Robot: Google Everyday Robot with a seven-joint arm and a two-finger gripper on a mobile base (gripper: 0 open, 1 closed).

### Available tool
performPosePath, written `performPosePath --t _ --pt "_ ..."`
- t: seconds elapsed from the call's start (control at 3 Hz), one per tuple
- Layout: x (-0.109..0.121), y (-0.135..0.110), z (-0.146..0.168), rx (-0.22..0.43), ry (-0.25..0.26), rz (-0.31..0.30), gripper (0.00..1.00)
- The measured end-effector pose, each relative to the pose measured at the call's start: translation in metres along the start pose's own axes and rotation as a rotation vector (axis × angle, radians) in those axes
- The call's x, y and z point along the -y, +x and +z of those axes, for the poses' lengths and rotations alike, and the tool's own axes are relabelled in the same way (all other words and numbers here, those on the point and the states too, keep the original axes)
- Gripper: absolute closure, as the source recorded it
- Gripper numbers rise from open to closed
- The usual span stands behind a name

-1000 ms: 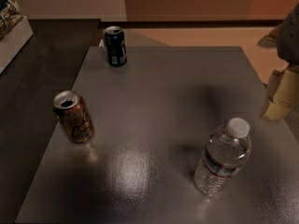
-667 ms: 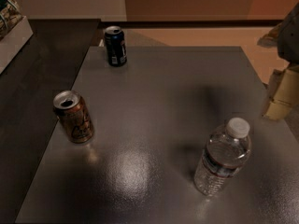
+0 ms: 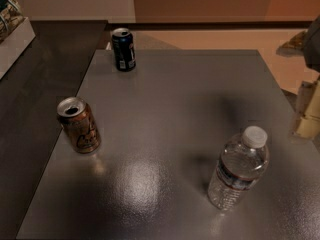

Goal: Knock water bottle over

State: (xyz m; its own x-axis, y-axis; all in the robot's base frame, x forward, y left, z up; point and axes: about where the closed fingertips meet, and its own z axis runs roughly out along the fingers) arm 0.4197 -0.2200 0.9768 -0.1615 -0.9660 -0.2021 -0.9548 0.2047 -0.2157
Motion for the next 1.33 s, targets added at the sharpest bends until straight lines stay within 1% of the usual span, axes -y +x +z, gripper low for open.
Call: performPosePath --t 0.33,0.67,1.0,1.33 --pt "-0.029 0.018 -0.008 0.022 -0.075 -0.074 0.0" --pt "-0.044 0.028 -0.011 0.042 -0.116 -0.114 0.0" --pt "-0.07 0.027 -0.001 0.095 -0.172 -0.165 0.0" --pt "-0.092 0.017 0.013 0.146 -0.213 -0.201 0.0"
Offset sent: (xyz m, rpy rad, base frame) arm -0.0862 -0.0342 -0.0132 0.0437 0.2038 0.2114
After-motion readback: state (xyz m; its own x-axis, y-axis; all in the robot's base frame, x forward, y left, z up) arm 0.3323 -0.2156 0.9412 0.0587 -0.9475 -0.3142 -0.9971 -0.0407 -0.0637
